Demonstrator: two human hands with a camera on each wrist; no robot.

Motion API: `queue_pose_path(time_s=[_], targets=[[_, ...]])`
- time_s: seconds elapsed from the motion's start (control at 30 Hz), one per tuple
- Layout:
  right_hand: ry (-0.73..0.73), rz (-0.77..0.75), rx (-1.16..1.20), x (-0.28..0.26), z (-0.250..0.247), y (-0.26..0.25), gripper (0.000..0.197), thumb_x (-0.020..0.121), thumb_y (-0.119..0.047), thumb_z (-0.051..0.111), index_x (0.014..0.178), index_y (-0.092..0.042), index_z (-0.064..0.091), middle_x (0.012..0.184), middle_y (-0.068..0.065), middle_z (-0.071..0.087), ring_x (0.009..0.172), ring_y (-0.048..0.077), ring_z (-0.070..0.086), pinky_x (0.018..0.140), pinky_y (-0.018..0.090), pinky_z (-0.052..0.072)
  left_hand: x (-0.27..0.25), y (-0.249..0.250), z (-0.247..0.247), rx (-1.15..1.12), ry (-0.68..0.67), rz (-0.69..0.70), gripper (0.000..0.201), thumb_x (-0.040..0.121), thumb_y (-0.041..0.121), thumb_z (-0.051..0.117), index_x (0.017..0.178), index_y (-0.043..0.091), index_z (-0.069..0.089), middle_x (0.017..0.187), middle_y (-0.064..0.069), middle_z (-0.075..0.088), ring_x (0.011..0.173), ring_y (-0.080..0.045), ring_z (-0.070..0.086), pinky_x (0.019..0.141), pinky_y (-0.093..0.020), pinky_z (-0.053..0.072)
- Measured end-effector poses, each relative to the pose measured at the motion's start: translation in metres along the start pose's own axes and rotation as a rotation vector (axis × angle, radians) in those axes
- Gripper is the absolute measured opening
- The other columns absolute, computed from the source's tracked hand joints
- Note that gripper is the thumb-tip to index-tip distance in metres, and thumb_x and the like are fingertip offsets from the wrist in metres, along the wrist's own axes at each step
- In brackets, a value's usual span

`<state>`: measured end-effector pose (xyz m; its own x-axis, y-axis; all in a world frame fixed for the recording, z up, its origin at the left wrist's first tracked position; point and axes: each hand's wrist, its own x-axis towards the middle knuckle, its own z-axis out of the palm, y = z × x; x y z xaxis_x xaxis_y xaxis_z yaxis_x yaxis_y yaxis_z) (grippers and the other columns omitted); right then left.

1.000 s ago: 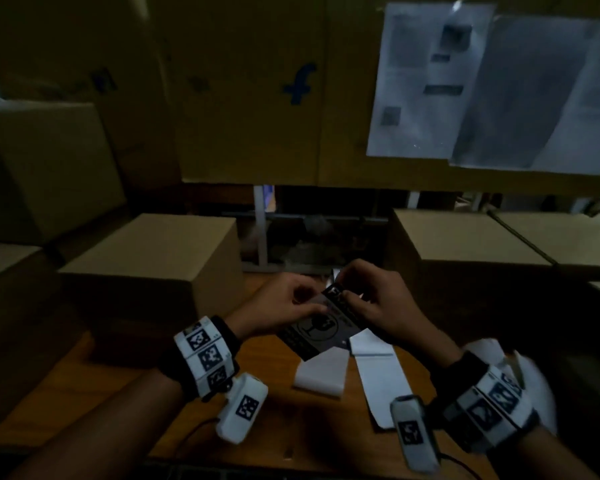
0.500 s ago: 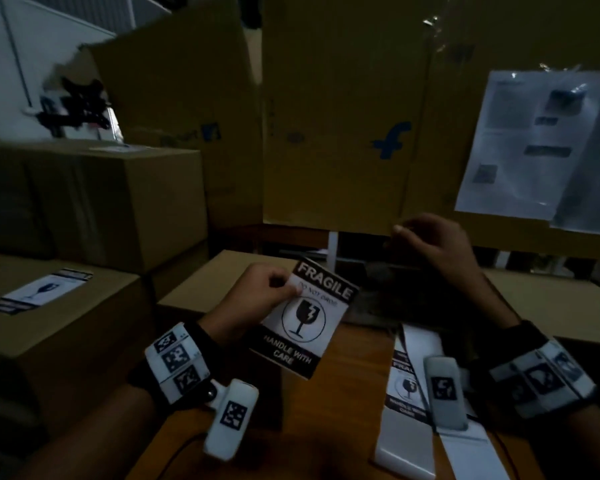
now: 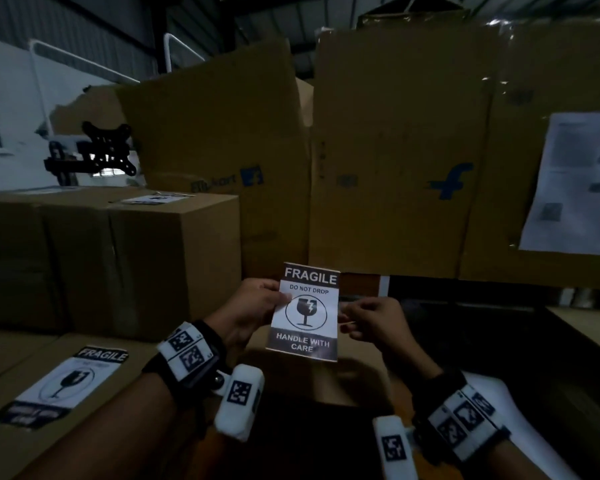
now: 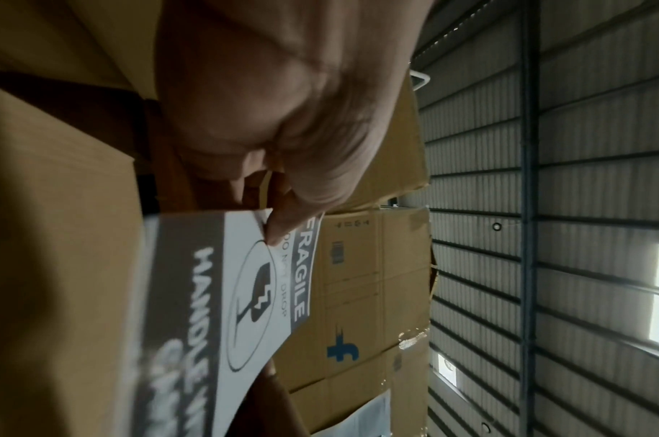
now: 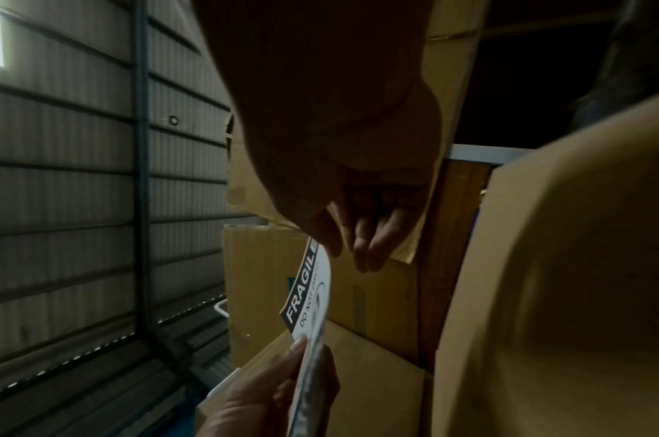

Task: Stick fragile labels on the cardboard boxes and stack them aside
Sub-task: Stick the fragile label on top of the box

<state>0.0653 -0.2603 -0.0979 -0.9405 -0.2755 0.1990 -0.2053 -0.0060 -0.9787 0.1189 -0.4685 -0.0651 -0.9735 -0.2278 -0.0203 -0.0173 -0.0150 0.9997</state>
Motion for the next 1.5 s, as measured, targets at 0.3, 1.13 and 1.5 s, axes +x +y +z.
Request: queue_pose_path(time_s=[0.3,1.13,1.5], targets=[[0.075,0.151,0.03,0.01,0.024,0.014,0.016,0.094,-0.002,0.058,0.095,0.011,0.068,0.08,0.017,0.072,0.062,0.022,0.068,0.055,0.025,0.054,0.041,-0.031,-0.016,0.008,-0.094,-0.042,0.012,0.086,-0.008,0.062,0.096,-0.006,0.069,0.098,-0.02,0.073,0.082,-0.026,0.072,0.07,-0.034,0.06],[0.253,0.264,-0.111,0.04,0.019,0.035,0.011,0.087,0.001,0.068,0.084,0.011,0.07,0.055,0.012,0.06,0.038,0.009,0.049,0.04,0.02,0.038,0.057,-0.041,0.002,0.323,-0.164,-0.081,0.016,0.09,-0.004,0.058,0.104,-0.008,0.064,0.087,-0.02,0.072,0.053,-0.018,0.061,0.04,-0.021,0.045],[0.135,0.231,-0.502,0.048,0.019,0.045,0.015,0.083,-0.006,0.075,0.068,-0.008,0.072,0.073,0.009,0.07,0.068,0.018,0.065,0.066,0.031,0.054,0.072,-0.062,-0.008,0.393,-0.194,-0.114,0.045,0.085,-0.01,0.062,0.127,0.003,0.051,0.111,-0.019,0.069,0.094,-0.035,0.07,0.075,-0.055,0.058]])
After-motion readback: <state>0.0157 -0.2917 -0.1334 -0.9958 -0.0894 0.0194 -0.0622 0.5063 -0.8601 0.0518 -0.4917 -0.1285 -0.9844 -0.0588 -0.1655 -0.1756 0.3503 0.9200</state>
